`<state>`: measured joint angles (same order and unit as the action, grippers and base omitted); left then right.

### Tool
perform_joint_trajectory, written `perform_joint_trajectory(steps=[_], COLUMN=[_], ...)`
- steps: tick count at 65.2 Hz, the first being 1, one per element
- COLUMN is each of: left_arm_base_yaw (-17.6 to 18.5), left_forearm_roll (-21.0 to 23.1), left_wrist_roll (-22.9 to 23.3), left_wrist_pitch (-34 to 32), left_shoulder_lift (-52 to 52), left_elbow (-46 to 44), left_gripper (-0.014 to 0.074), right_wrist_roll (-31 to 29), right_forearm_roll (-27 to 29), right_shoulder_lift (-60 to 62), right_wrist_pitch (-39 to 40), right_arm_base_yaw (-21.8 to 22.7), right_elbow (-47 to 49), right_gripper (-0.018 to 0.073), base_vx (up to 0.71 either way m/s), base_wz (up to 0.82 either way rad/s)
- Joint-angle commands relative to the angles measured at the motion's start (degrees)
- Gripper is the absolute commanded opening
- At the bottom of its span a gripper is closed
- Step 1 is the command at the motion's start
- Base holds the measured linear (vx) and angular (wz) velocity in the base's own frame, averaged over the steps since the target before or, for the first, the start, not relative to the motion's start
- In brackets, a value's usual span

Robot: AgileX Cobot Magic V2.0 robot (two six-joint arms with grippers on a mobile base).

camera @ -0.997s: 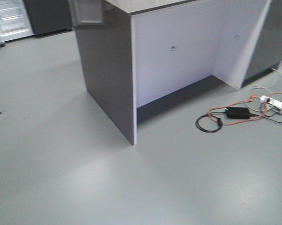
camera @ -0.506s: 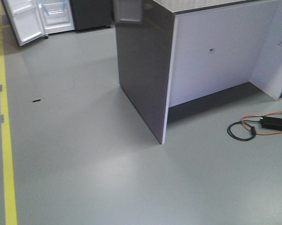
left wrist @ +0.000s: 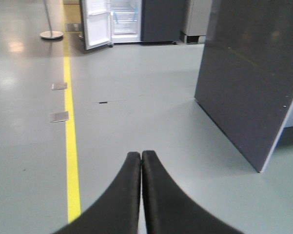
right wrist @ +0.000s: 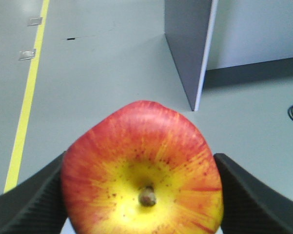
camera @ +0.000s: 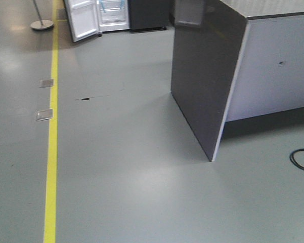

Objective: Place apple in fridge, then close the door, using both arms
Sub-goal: 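Turn the base away from the counter holding the apple in the right gripper, then drive toward the open white refrigerator holding the apple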

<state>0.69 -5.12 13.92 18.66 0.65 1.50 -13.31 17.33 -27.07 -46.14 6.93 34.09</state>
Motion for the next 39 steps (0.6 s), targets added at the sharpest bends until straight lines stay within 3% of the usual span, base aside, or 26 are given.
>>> perform_joint_trajectory(steps=[1, 39], left_arm_base_yaw=[0.0, 0.0], left_forearm_roll=[0.2, 0.2], left_wrist_roll=[0.4, 0.4], left_wrist_pitch=[-4.2, -4.2], left_shoulder_lift=[0.8, 0.8], left_elbow=[1.1, 1.1], left_gripper=[-0.0005, -0.0005], right_wrist_roll=[-0.1, -0.1], right_forearm_roll=[1.0, 1.0], right_shoulder_lift=[-0.3, -0.3], right_wrist_pitch=[3.8, 3.8], right_arm_base_yaw=[0.2, 0.2], right_elbow=[1.6, 1.6], right_gripper=[0.0085, 0.0085], base_vx=[0.01, 0.02], base_wz=[0.34, 0.13])
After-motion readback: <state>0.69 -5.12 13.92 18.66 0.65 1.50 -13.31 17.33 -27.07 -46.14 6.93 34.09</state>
